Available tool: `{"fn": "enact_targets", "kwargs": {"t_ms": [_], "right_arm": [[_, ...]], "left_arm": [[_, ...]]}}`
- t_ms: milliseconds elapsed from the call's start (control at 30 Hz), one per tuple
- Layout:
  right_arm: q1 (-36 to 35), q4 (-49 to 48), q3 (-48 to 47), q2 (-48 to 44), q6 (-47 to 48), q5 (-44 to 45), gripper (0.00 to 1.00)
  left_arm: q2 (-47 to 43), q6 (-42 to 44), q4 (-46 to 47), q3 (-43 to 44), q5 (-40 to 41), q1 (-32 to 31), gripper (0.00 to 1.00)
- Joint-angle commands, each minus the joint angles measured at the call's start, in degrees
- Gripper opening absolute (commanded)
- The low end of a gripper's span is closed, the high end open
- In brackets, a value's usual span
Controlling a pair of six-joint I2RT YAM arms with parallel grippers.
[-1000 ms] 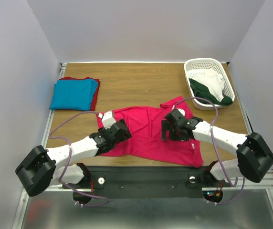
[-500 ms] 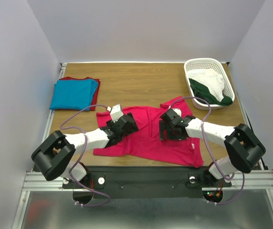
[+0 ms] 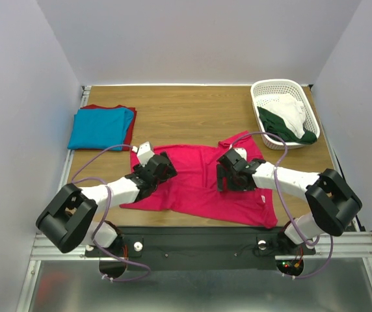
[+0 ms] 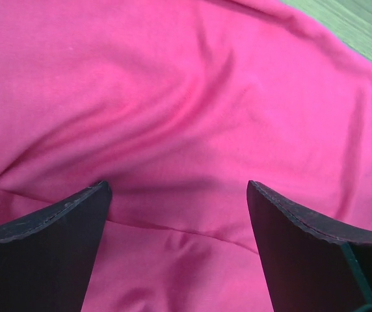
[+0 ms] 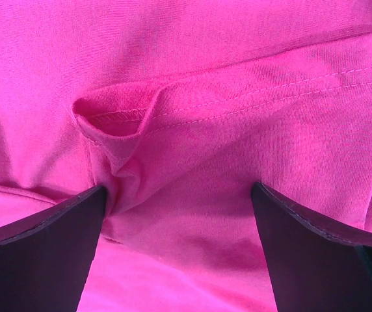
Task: Fold and stack the t-shirts
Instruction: Fold the tshirt
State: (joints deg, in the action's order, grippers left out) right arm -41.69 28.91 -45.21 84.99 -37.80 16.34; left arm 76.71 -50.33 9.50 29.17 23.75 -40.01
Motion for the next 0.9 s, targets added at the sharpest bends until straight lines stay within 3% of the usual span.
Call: {"fn": "enact_targets", "kwargs": {"t_ms": [0, 167, 333, 467, 600, 867], "right_arm": [[-0.1, -0.2, 1.9, 1.5, -0.3, 2.3, 1.0], [-0.1, 0.4, 1.3, 1.7, 0.0, 2.2, 1.0], [-0.1, 0.3, -1.3, -0.4, 1.6, 1.6, 1.0], [-0.1, 0.2, -4.9, -2.6, 2.9, 0.2, 1.0], [-0.1, 0.1, -7.0, -3.4, 4.7, -0.3, 1.0], [-0.1, -1.2, -6.8, -3.2, 6.0, -0.8, 1.0]], "left_arm": [[-2.4, 2.7, -1.1, -1.5, -0.4, 1.7, 0.99], [-4.0, 3.7, -1.9, -0.6, -0.5, 1.8, 0.99], [-7.8, 7.7, -5.1, 7.1, 2.1, 1.9, 0.99], [-7.8, 12.9, -6.5, 13.6, 3.8, 8.5, 0.99], [-0.3, 16.4, -7.4, 19.6, 4.8, 19.8, 0.92], [10.5, 17.9, -7.2, 24.7, 1.1, 24.0, 0.82]]}}
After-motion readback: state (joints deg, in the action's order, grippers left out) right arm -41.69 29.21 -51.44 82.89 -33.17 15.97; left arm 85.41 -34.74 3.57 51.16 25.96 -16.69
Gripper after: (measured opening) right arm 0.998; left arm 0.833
